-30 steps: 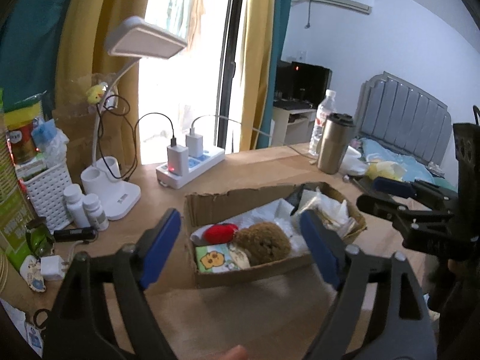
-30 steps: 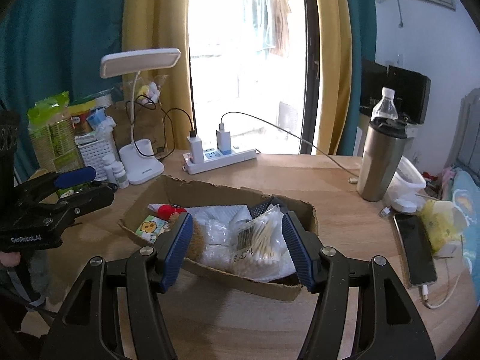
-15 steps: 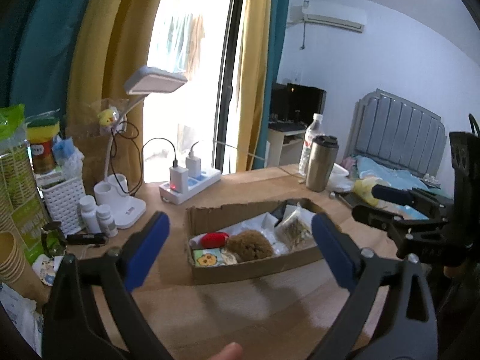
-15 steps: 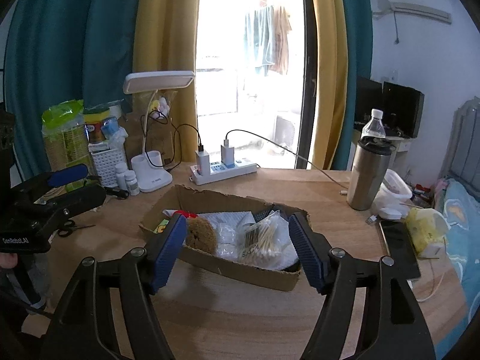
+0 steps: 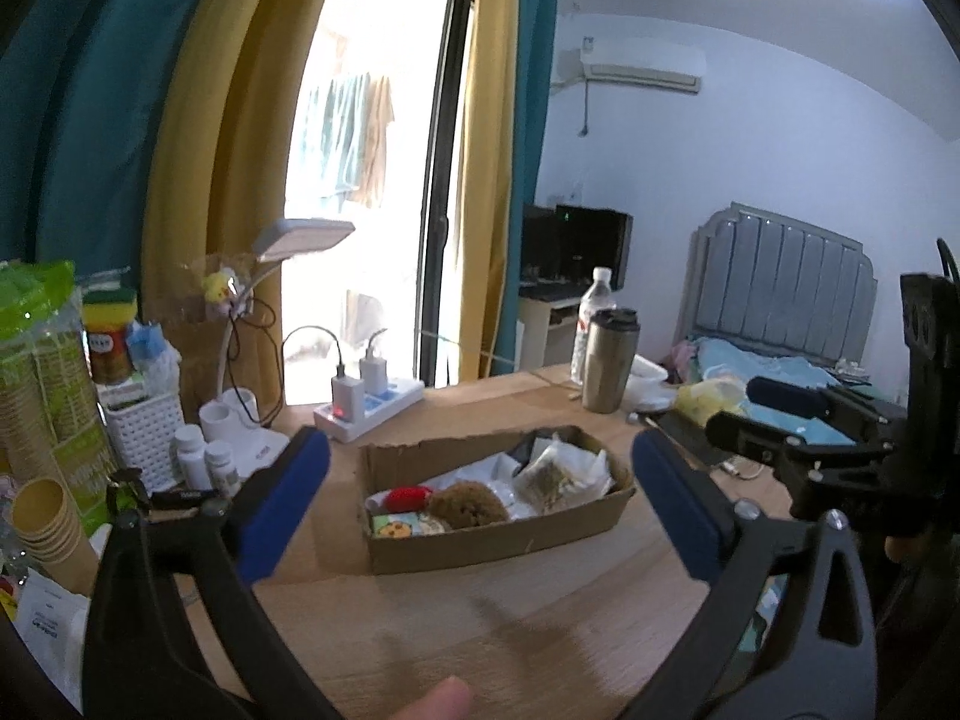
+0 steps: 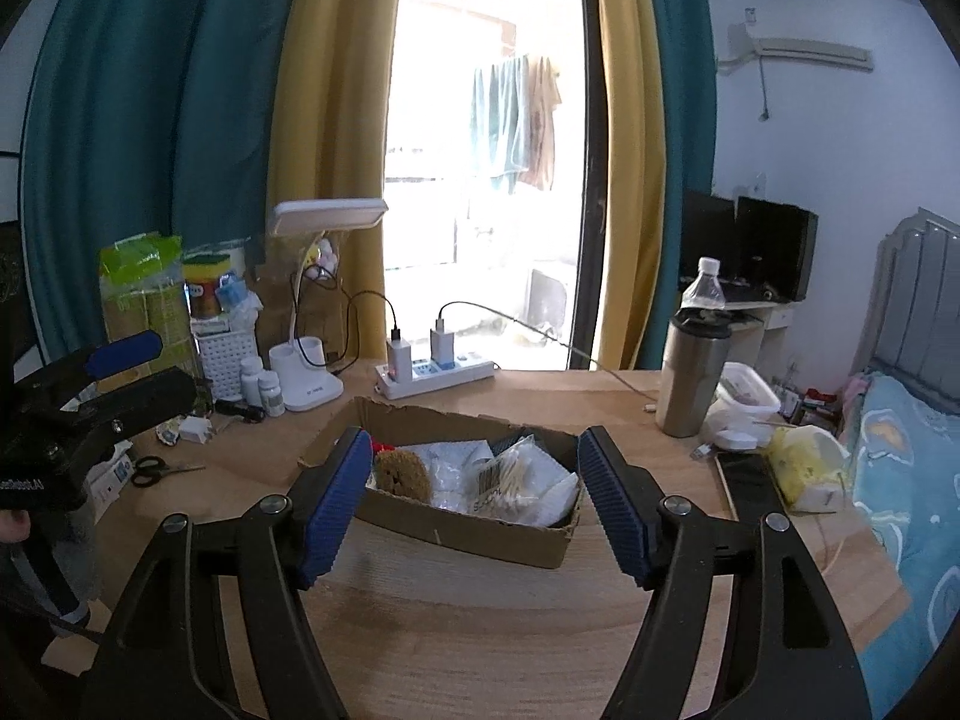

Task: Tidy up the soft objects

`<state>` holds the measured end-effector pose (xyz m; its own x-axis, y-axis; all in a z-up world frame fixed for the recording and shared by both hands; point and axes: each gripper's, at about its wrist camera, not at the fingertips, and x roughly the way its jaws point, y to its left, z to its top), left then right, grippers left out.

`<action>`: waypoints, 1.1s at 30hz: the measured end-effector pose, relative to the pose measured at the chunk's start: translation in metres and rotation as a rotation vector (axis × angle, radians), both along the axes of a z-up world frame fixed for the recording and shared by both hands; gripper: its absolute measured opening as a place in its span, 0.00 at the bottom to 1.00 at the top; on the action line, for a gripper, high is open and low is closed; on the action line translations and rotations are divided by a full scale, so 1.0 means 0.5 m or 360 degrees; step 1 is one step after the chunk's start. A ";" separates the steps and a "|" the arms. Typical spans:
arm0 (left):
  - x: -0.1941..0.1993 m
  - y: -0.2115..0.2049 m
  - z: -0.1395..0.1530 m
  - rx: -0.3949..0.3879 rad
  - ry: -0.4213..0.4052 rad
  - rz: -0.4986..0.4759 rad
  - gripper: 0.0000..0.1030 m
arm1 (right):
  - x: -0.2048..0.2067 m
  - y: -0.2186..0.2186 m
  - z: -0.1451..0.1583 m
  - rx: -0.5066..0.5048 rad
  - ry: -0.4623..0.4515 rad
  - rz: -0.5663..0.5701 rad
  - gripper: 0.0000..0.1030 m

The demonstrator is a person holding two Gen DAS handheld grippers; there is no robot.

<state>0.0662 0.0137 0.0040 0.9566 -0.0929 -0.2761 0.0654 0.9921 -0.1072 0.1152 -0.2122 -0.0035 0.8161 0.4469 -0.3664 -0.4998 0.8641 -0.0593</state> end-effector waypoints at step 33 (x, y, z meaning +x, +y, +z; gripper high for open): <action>-0.147 -0.095 0.104 0.0149 -0.0198 0.0025 0.99 | -0.169 -0.113 0.093 0.0156 -0.0269 -0.0206 0.77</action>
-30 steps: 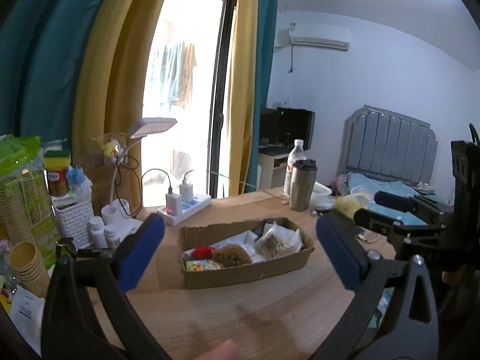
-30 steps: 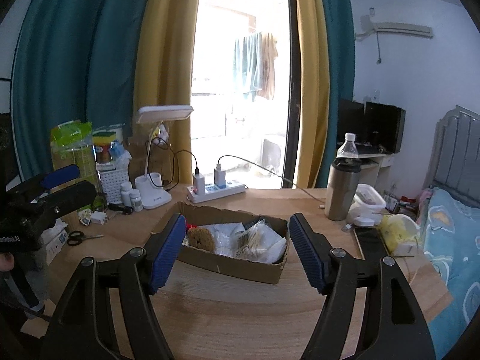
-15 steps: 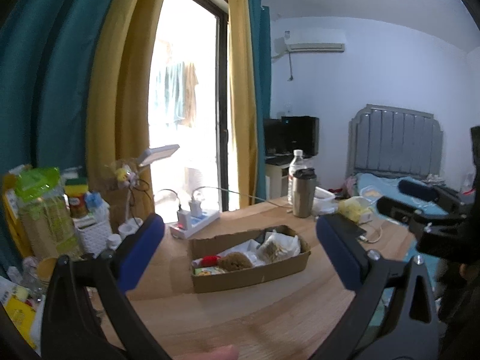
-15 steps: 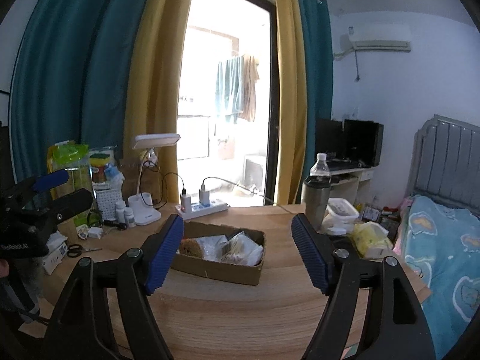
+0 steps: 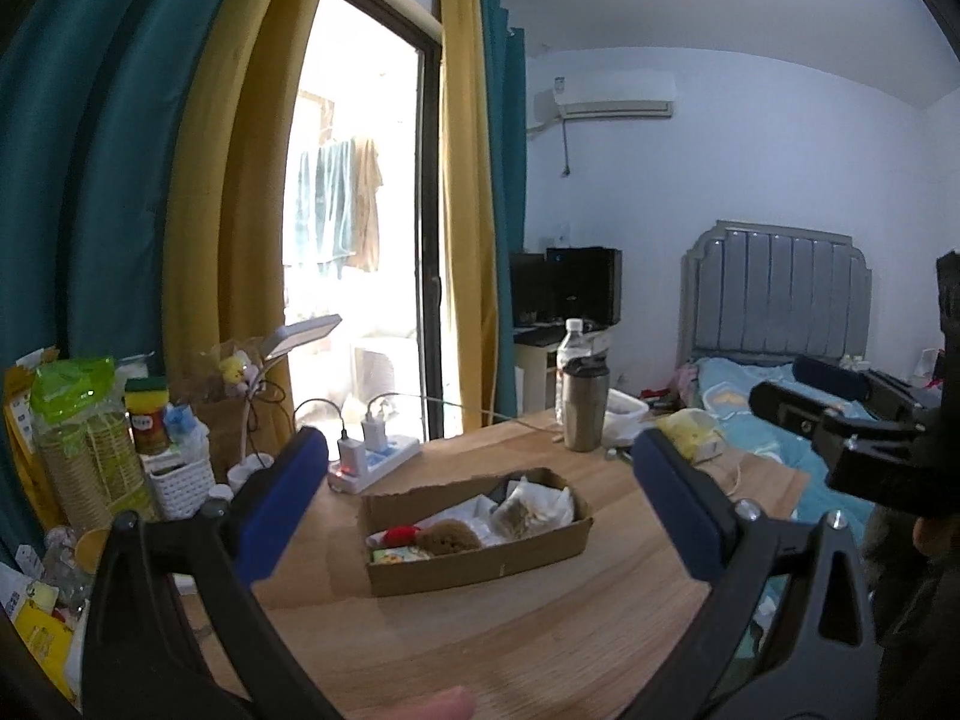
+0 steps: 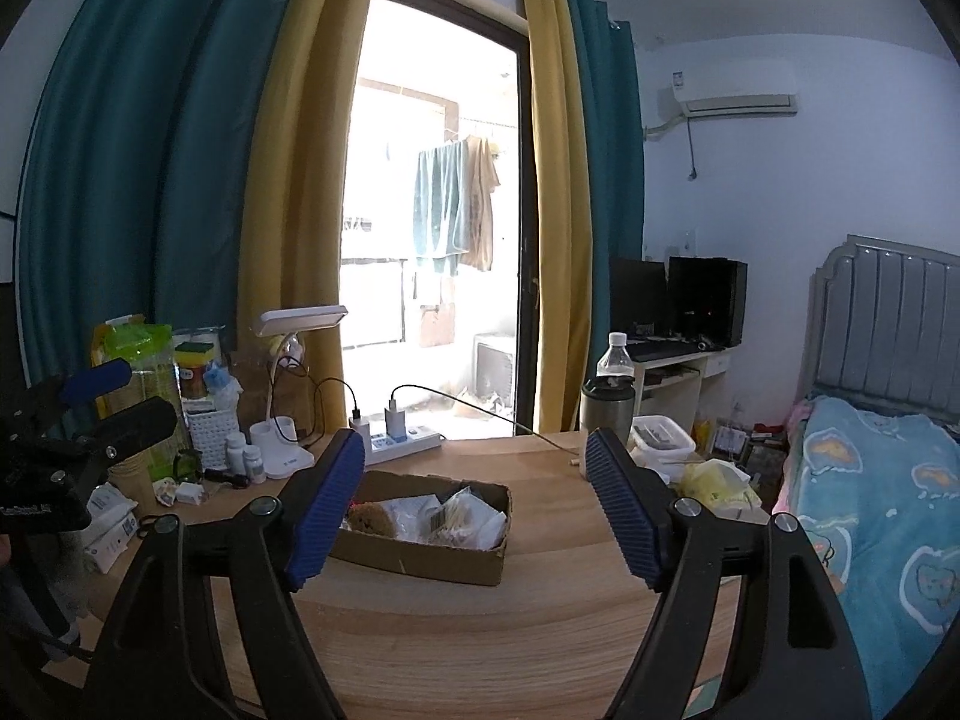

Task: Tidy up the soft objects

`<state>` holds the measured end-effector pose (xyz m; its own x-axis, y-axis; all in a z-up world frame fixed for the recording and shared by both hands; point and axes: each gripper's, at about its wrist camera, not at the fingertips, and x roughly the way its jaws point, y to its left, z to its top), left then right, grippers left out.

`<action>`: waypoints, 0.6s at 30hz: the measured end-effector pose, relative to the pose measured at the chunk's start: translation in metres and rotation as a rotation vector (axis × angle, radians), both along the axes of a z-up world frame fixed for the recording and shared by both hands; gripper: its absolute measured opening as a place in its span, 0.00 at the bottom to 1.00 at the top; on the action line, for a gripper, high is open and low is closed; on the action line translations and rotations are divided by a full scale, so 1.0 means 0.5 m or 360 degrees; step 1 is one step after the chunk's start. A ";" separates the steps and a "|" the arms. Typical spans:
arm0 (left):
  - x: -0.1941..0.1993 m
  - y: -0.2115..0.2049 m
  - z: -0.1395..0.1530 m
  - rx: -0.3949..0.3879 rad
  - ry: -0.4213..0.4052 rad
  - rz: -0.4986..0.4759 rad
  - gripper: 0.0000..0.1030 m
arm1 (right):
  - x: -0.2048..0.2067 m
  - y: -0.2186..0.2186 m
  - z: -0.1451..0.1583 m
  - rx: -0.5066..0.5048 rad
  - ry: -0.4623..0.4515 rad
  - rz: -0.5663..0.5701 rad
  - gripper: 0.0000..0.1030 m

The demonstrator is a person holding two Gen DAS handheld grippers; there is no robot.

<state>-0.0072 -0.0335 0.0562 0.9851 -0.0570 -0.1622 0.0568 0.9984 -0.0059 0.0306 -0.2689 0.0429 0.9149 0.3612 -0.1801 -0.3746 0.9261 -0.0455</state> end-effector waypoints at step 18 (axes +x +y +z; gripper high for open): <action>-0.008 -0.011 0.003 0.0004 0.0003 -0.0038 0.99 | 0.001 0.001 -0.001 -0.0003 0.0012 0.0009 0.77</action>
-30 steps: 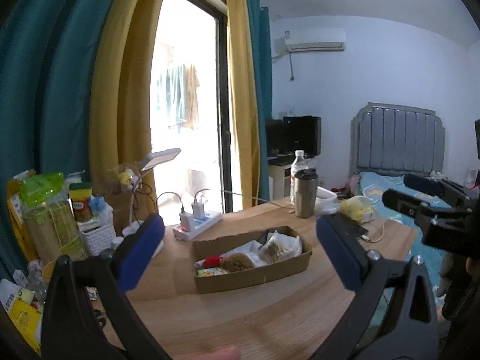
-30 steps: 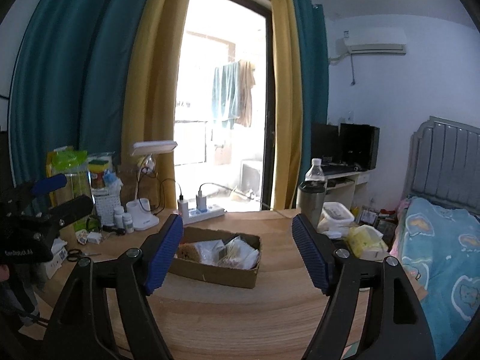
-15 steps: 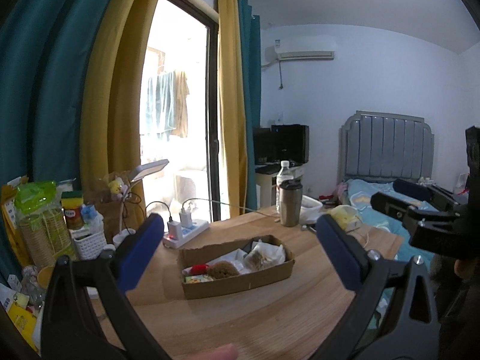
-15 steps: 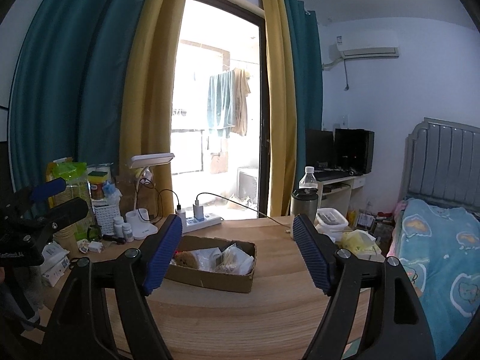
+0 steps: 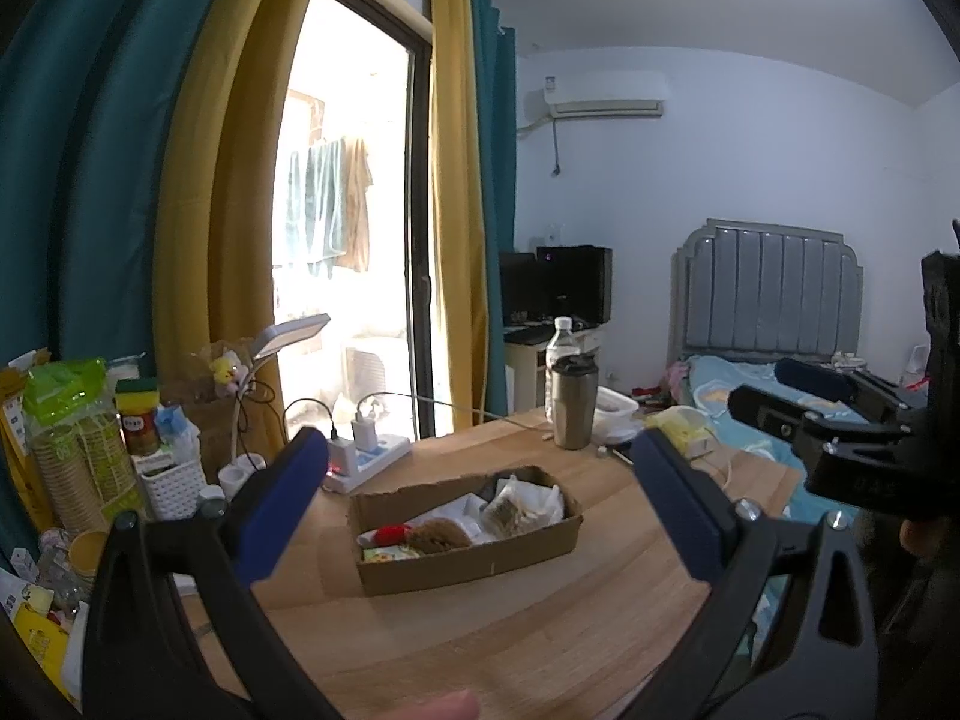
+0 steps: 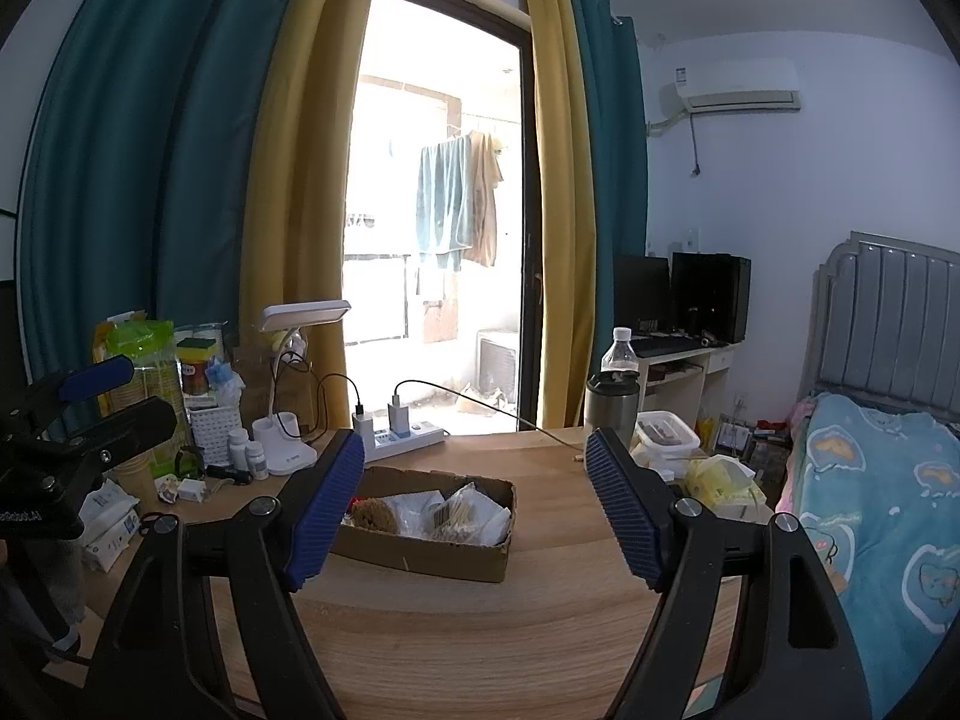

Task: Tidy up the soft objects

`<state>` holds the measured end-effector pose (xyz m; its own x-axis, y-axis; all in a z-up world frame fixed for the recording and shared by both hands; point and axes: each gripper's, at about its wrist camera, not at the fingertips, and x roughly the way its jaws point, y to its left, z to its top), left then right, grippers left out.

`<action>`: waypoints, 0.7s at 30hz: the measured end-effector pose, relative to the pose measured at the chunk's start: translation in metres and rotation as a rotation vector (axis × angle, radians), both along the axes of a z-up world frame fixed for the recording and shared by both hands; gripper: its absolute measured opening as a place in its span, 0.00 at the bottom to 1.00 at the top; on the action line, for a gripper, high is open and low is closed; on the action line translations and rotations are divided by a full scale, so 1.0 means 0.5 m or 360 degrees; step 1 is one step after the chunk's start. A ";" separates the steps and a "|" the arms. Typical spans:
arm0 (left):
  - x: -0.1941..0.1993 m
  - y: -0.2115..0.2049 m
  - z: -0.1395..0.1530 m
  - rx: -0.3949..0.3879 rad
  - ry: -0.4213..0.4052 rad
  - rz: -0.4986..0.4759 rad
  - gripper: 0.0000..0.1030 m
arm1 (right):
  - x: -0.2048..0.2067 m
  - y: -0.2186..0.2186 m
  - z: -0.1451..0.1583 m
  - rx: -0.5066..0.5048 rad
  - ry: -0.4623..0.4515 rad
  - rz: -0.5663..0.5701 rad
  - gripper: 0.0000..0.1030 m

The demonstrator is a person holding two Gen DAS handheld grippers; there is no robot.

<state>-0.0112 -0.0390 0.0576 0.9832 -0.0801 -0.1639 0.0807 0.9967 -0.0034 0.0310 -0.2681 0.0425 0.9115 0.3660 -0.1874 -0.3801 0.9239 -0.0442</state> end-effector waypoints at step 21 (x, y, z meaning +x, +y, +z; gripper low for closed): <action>0.000 -0.004 0.002 0.0002 0.0005 -0.0009 0.99 | 0.001 0.001 -0.005 0.0002 0.0004 -0.0006 0.77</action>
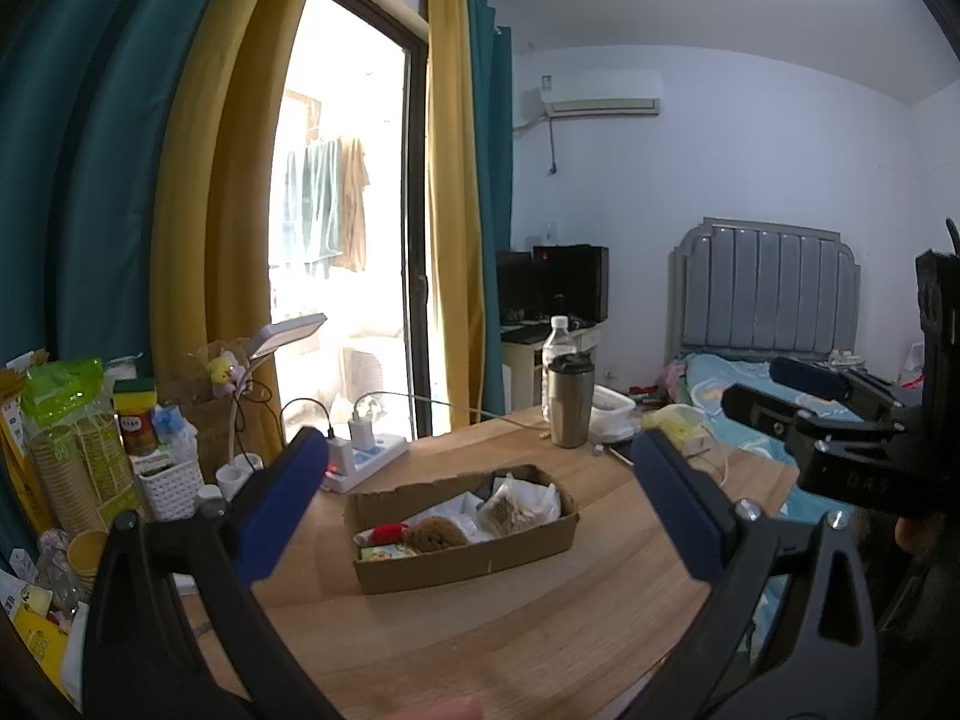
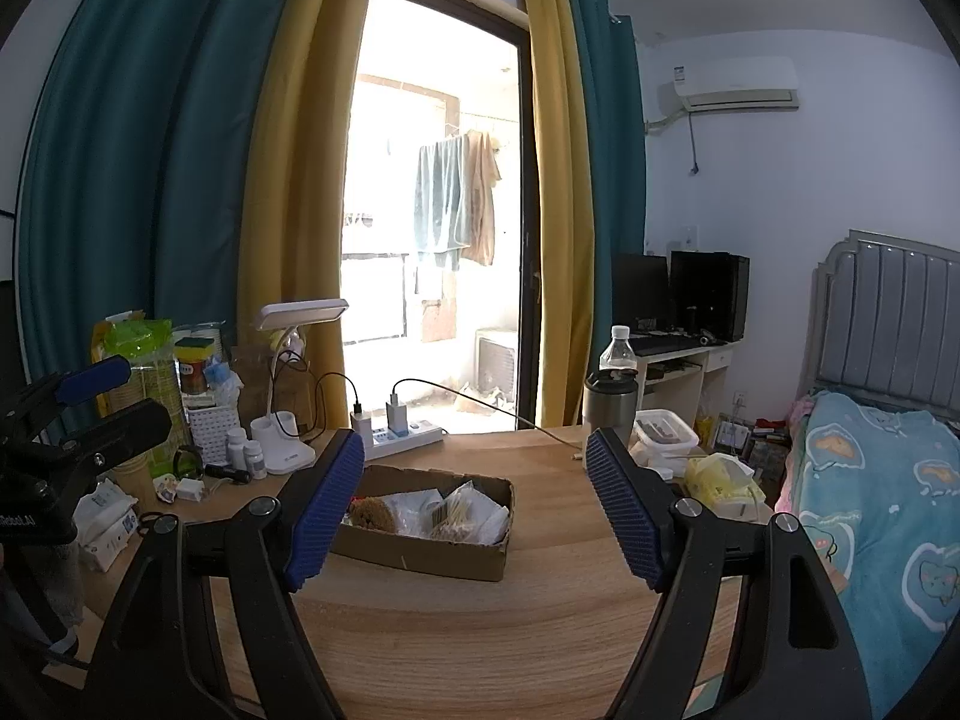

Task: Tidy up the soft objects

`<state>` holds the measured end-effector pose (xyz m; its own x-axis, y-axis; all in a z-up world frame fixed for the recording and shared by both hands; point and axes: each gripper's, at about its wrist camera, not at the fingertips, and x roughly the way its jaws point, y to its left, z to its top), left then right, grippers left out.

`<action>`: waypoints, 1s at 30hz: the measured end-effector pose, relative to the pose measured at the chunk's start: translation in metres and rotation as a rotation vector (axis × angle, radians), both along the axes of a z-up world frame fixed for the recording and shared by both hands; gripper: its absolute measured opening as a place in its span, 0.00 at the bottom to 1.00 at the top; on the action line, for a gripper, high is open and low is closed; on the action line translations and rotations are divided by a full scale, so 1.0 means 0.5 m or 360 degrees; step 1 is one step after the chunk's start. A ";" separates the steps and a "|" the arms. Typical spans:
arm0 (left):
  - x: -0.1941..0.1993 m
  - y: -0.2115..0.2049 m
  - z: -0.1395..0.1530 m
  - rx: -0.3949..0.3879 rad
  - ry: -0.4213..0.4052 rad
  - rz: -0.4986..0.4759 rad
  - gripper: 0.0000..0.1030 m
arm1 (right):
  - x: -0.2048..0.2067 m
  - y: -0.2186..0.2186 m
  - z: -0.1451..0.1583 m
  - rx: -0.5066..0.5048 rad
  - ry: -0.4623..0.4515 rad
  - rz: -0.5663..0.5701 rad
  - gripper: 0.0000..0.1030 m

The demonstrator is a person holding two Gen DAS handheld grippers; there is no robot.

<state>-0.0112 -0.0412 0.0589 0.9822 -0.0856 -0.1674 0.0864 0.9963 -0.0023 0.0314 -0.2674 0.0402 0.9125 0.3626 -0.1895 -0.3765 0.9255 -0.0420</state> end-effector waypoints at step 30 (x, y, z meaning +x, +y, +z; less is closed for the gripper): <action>0.000 -0.003 -0.006 -0.0001 0.0010 0.0007 0.99 | -0.002 0.002 -0.002 -0.0003 0.0003 0.0007 0.77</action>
